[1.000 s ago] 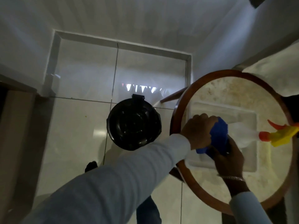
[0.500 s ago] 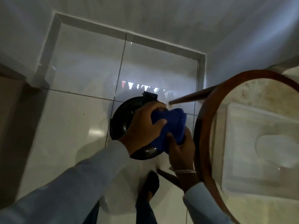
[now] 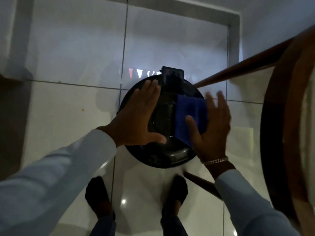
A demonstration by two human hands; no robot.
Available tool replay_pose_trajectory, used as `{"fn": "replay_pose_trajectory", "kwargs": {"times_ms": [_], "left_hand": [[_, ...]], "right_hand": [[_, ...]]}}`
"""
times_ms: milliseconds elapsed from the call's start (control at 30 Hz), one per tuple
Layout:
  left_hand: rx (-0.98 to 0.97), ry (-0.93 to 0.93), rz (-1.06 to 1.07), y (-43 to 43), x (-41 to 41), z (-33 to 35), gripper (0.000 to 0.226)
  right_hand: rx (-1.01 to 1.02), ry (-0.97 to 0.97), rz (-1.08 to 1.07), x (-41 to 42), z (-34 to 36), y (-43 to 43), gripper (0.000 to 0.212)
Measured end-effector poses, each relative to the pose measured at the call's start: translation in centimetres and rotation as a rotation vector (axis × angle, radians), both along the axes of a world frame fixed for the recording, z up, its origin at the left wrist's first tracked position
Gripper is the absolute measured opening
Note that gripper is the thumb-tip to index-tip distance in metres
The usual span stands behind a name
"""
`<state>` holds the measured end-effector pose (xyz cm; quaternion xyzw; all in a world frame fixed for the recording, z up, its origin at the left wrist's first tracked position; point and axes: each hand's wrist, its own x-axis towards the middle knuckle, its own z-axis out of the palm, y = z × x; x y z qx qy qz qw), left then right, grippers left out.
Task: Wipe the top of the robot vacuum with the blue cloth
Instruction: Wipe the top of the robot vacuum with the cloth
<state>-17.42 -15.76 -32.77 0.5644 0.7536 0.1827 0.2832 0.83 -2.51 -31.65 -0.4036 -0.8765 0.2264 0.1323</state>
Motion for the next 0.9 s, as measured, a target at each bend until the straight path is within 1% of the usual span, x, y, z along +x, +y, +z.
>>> {"fn": "replay_pose_trajectory", "kwargs": {"times_ms": [67,100,167,233,333,367,400,433,467,567,600,633,667,733,767,833,900], "left_hand": [[-0.040,0.085,-0.092,0.2,-0.1,-1.1,0.134],[-0.047,0.118,-0.109,0.2,-0.2,-1.6,0.134],[-0.036,0.147,-0.095,0.1,-0.1,-2.3,0.133],[-0.020,0.150,-0.086,0.1,0.0,-2.3,0.132],[-0.030,0.162,-0.101,0.1,-0.1,-2.4,0.134],[-0.038,0.171,-0.109,0.1,-0.2,-2.5,0.136],[-0.045,0.178,-0.118,0.1,-0.2,-2.5,0.137],[-0.052,0.180,-0.121,0.1,-0.3,-2.5,0.138],[-0.059,0.178,-0.122,0.2,-0.3,-2.5,0.139],[-0.071,0.161,-0.124,0.3,-0.3,-2.2,0.139],[-0.076,0.152,-0.124,0.4,-0.3,-2.1,0.140],[-0.080,0.144,-0.125,0.4,-0.4,-2.1,0.140],[-0.083,0.141,-0.126,0.4,-0.4,-2.0,0.140],[-0.082,0.150,-0.128,0.3,-0.4,-2.1,0.140],[-0.079,0.155,-0.131,0.4,-0.4,-2.2,0.140],[-0.069,0.161,-0.131,0.4,-0.5,-2.3,0.140],[-0.054,0.164,-0.126,0.4,-0.5,-2.4,0.138]], "right_hand": [[0.051,-0.115,0.173,-1.3,-1.5,-0.5,0.065],[0.085,-0.162,0.209,-1.6,-2.3,-0.8,0.063],[0.149,-0.177,0.194,-1.7,-3.4,-0.9,0.059],[0.155,-0.129,0.105,-1.4,-3.8,-1.0,0.057],[0.074,-0.061,-0.171,-2.6,-3.7,-0.9,0.055],[0.066,-0.060,-0.244,-3.3,-3.6,-0.9,0.054],[0.077,-0.071,-0.273,-3.9,-3.6,-1.0,0.053],[0.099,-0.091,-0.251,-4.2,-3.6,-1.1,0.053],[0.120,-0.112,-0.183,-4.2,-3.6,-1.4,0.053],[0.139,-0.145,0.129,-1.6,-3.6,-2.8,0.054],[0.133,-0.158,0.192,-0.3,-3.5,-3.1,0.055],[0.118,-0.171,0.199,0.8,-3.5,-3.0,0.055],[0.083,-0.170,0.152,1.3,-3.4,-2.8,0.056],[-0.007,-0.115,-0.027,0.5,-3.3,-2.2,0.056],[-0.016,-0.100,-0.108,-0.6,-3.3,-2.0,0.056],[0.051,-0.127,-0.188,-3.5,-3.5,-1.7,0.055],[0.117,-0.164,-0.158,-5.8,-3.7,-2.4,0.054]]}}
